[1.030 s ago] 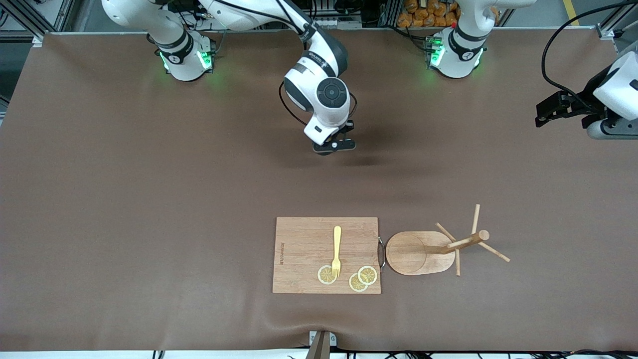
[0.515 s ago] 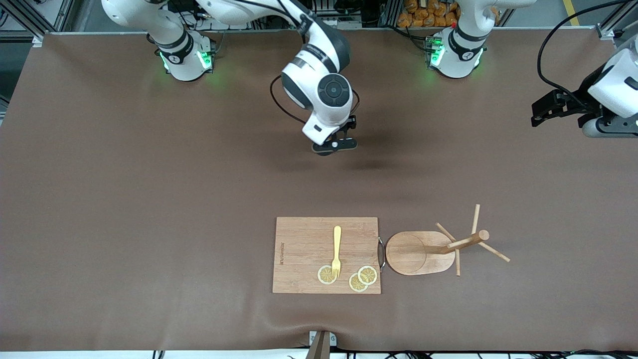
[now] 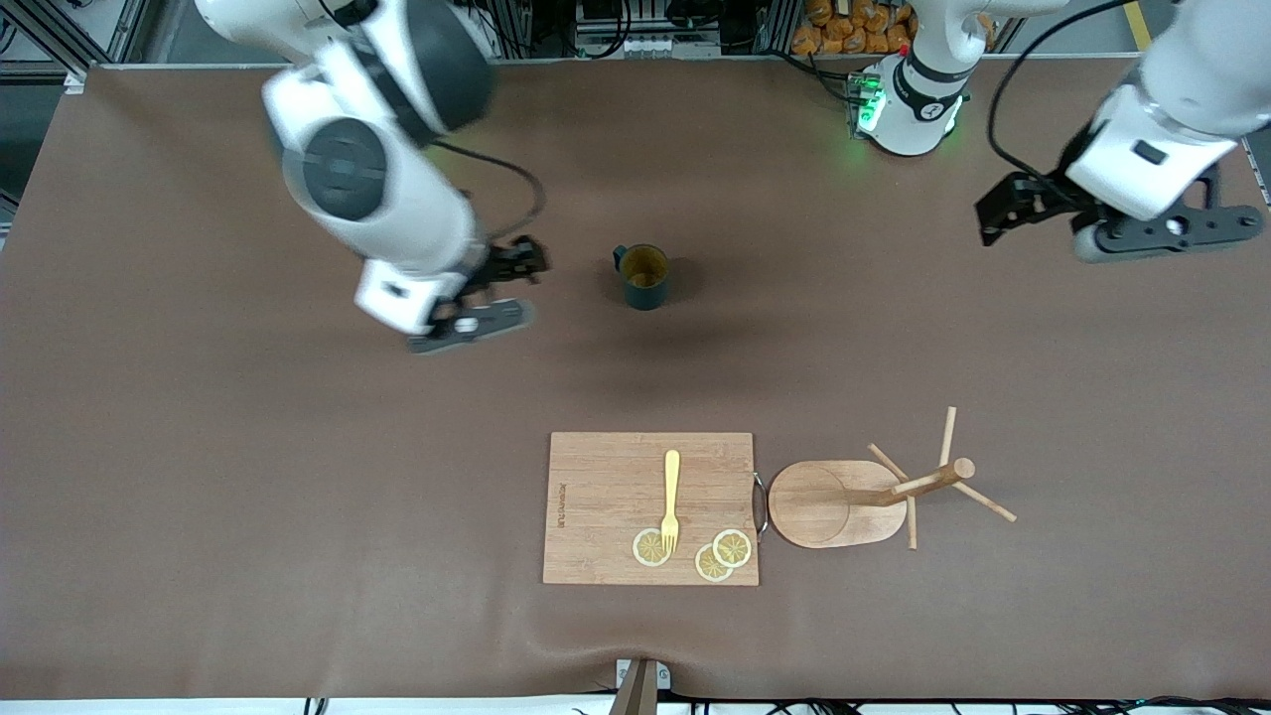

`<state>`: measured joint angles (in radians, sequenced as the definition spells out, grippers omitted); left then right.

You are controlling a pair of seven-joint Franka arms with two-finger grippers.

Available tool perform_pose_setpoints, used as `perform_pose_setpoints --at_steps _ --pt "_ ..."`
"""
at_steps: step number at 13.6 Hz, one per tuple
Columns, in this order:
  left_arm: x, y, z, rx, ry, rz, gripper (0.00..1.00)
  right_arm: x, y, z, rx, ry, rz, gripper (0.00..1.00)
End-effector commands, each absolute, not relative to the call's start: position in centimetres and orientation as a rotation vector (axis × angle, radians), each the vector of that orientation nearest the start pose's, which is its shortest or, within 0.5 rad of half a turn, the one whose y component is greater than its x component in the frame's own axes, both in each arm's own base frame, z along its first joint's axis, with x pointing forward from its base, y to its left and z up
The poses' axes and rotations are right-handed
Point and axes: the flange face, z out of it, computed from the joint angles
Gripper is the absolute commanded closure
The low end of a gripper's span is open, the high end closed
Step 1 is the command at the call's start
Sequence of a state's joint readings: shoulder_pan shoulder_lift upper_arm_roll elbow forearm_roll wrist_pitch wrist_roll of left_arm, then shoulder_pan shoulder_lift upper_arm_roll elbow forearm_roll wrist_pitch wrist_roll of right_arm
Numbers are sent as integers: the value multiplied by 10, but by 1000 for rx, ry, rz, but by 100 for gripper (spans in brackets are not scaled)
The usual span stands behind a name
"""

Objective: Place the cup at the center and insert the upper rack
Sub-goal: 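Set the mug down and open the right gripper while the left gripper approaches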

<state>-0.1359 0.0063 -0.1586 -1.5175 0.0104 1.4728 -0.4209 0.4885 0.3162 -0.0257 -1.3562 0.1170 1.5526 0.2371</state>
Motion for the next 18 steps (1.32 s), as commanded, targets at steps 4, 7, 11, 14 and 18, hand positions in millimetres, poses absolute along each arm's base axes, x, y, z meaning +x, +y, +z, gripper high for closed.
perform_pose_setpoints --at_steps 4,7,11,14,18 --pt "498 -306 605 -3111 -549 34 0 584 161 612 -3115 -161 5 0" --pt "465 -390 567 -2986 -698 -50 0 589 82 630 -3109 -226 -41 0" --pt "423 -491 497 -2852 -908 -73 0 586 28 642 -3120 -195 -71 0" --pt "385 -538 448 -2727 -1071 -164 0 580 -13 639 -3116 -231 -38 0" --pt "341 -577 389 -2628 -1152 -176 0 566 -48 628 -3112 -131 42 0"
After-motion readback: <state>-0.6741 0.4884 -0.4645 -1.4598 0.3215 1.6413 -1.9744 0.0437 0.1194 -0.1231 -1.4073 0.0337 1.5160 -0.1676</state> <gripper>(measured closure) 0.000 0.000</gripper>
